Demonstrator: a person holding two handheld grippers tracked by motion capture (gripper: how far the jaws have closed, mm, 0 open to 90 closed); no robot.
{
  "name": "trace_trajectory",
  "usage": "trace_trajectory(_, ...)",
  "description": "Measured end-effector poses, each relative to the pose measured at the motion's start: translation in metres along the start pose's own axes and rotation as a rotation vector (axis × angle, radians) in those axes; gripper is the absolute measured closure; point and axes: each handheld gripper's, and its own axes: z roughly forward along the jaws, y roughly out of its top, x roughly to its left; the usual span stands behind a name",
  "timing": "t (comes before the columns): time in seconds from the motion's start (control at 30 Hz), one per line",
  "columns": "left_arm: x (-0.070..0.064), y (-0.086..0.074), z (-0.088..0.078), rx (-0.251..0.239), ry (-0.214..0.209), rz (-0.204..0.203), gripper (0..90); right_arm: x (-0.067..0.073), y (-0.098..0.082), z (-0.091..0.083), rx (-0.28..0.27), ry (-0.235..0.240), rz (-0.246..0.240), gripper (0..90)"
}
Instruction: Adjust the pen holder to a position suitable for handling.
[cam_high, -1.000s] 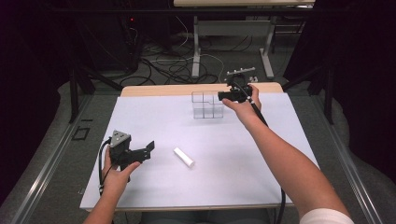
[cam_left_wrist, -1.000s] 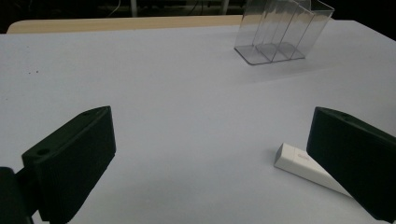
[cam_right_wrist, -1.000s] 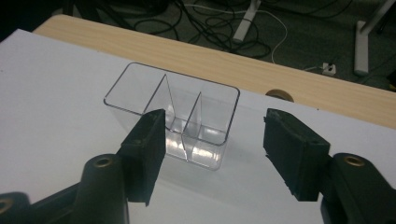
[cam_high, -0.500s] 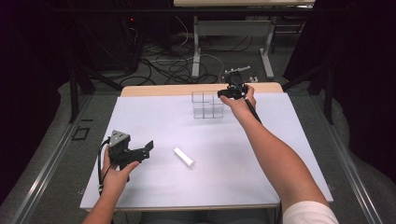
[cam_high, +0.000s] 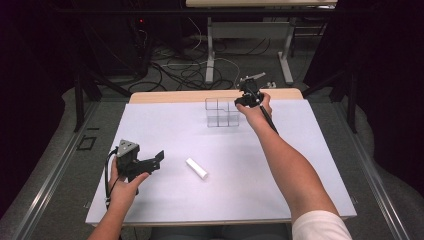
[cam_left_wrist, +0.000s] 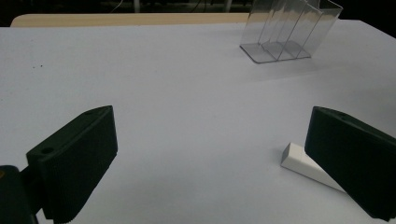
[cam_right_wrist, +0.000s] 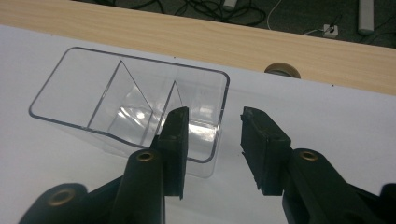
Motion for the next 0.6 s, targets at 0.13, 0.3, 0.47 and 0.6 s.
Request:
trace_trajectory(0.13, 0.0, 0.0, 0.0, -0.001, 0.002, -0.003, 2.9, -0.001, 0.0, 0.005, 0.016, -0.008, 0.008, 63.0)
trace_trajectory(0.3, 0.0, 0.0, 0.0, -0.004, 0.002, -0.004, 3.4, -0.004, 0.0, 0.012, 0.016, -0.017, 0.011, 64.9)
trace_trajectory(0.47, 0.0, -0.001, 0.0, 0.003, 0.003, -0.007, 3.7, -0.007, -0.001, 0.018, 0.027, -0.017, 0.033, 67.8)
trace_trajectory(0.6, 0.001, -0.001, -0.001, 0.002, 0.005, -0.012, 3.9, -0.011, -0.002, 0.024, 0.028, -0.012, 0.072, 72.1)
